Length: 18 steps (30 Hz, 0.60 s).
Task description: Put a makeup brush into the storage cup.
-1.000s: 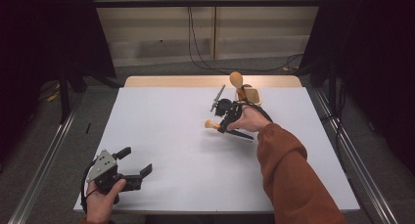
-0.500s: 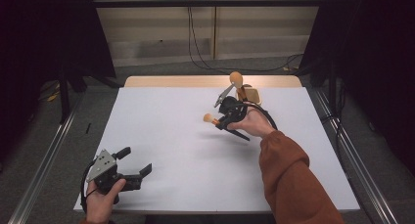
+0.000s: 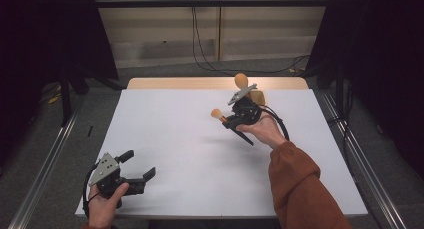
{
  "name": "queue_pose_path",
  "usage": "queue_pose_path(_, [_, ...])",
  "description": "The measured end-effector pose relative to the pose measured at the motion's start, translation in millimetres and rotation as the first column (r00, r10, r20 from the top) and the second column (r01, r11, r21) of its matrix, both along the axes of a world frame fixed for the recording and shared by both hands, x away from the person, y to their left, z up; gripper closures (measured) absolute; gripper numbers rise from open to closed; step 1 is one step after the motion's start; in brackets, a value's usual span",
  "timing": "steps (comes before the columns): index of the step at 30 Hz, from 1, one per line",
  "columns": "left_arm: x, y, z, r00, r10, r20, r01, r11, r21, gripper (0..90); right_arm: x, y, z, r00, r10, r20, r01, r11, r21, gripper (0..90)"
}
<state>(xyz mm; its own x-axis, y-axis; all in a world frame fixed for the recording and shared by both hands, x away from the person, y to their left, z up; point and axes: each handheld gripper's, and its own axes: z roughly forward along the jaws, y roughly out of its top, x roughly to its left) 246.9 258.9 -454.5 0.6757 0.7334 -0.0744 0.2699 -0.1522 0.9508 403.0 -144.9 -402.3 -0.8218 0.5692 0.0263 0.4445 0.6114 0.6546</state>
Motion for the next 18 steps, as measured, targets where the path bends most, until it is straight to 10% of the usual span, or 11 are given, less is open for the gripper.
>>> queue_pose_path(18, [-1.3, 1.4, 0.2, 0.9999, 0.013, 0.008, -0.013, 0.9999, 0.005, 2.6, -21.2, -25.1, -2.0, 0.9903, -0.112, 0.083, 0.090, 0.9681, 0.234, 74.8])
